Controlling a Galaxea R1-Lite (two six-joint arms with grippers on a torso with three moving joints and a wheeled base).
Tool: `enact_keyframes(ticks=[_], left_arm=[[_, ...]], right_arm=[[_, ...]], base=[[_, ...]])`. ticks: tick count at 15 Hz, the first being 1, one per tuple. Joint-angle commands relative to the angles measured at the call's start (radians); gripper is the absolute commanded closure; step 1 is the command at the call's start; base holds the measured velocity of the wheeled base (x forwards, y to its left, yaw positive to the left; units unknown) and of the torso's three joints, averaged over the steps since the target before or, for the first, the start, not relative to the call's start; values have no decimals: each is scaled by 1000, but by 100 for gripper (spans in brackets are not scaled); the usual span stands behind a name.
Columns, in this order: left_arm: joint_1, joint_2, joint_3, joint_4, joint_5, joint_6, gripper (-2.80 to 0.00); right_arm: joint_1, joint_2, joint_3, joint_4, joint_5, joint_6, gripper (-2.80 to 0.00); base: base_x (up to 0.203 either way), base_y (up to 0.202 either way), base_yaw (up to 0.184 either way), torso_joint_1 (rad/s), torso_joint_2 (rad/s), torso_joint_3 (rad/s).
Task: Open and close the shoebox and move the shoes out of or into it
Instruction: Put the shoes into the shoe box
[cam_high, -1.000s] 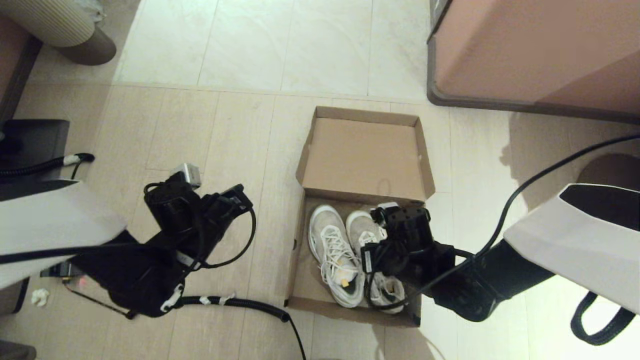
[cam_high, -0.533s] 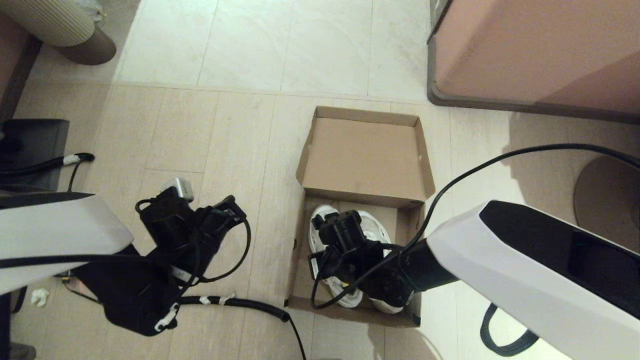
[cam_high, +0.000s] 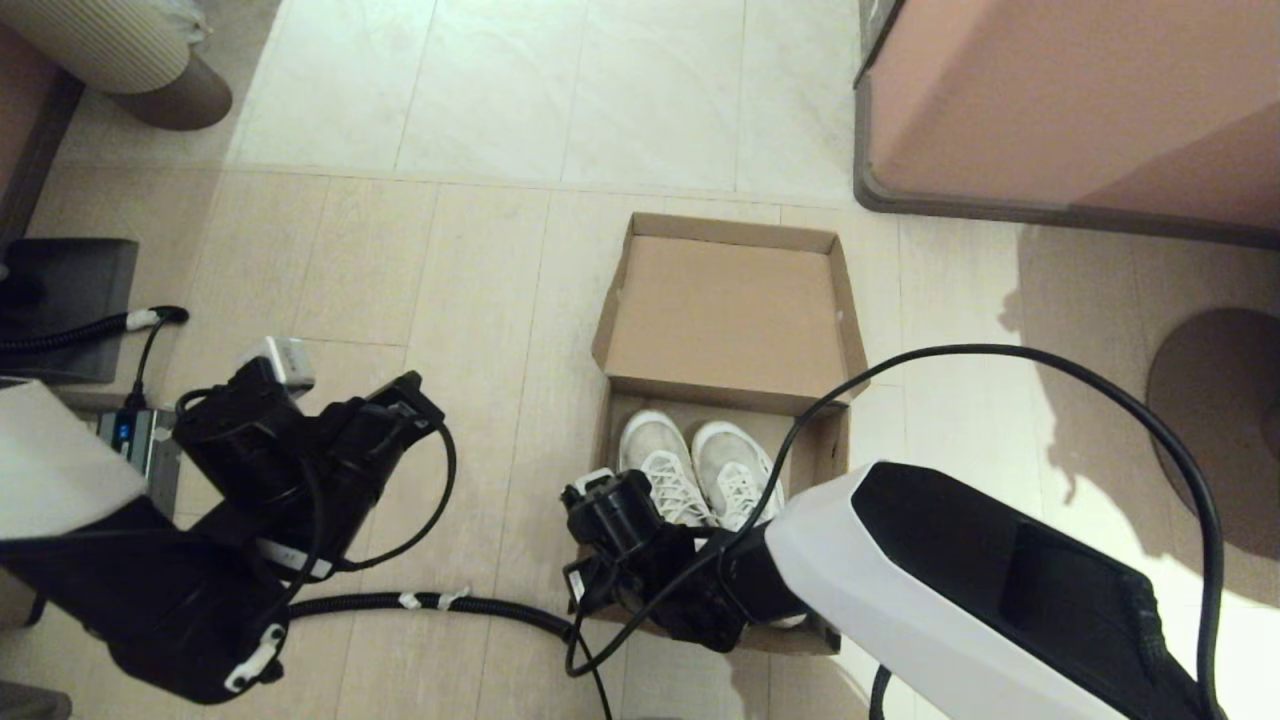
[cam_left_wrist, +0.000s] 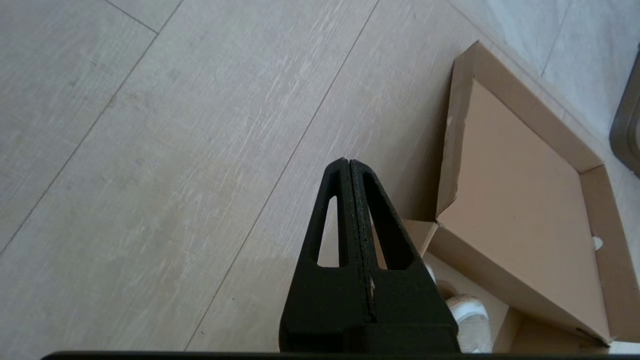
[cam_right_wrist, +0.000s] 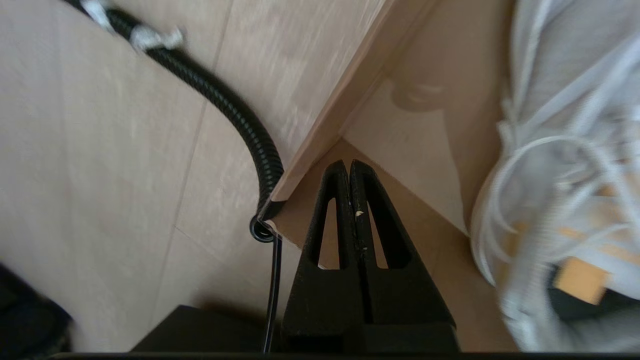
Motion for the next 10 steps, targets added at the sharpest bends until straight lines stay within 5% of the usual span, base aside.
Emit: enact_keyframes(ticks=[1, 10], left_arm=[[12, -36, 9, -8, 2, -4, 0], [60, -50, 14, -8, -2, -30, 0]], right_arm=[[3, 52, -40, 22, -3, -1, 0], [3, 111, -115, 144, -84, -9, 0]], base=[[0, 0, 0, 0, 0, 0], [0, 0, 0, 0, 0, 0]])
